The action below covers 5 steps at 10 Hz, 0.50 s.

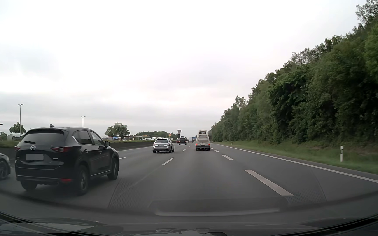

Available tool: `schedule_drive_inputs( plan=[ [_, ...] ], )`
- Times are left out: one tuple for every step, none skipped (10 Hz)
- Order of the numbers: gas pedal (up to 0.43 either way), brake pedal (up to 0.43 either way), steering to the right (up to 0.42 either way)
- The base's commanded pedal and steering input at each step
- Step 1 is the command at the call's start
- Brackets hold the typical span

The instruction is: Follow the waypoints while adhering to traffic rules and regulations

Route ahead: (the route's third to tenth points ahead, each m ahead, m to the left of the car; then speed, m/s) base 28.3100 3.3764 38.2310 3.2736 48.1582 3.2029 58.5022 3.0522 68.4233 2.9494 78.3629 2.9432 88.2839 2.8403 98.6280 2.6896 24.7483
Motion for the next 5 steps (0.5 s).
schedule_drive_inputs(
  plan=[
    [0.02, 0.0, -0.006],
    [0.0, 0.0, -0.006],
    [0.0, 0.0, -0.006],
    [0.0, 0.0, -0.006],
    [0.0, 0.0, -0.006]
  ],
)
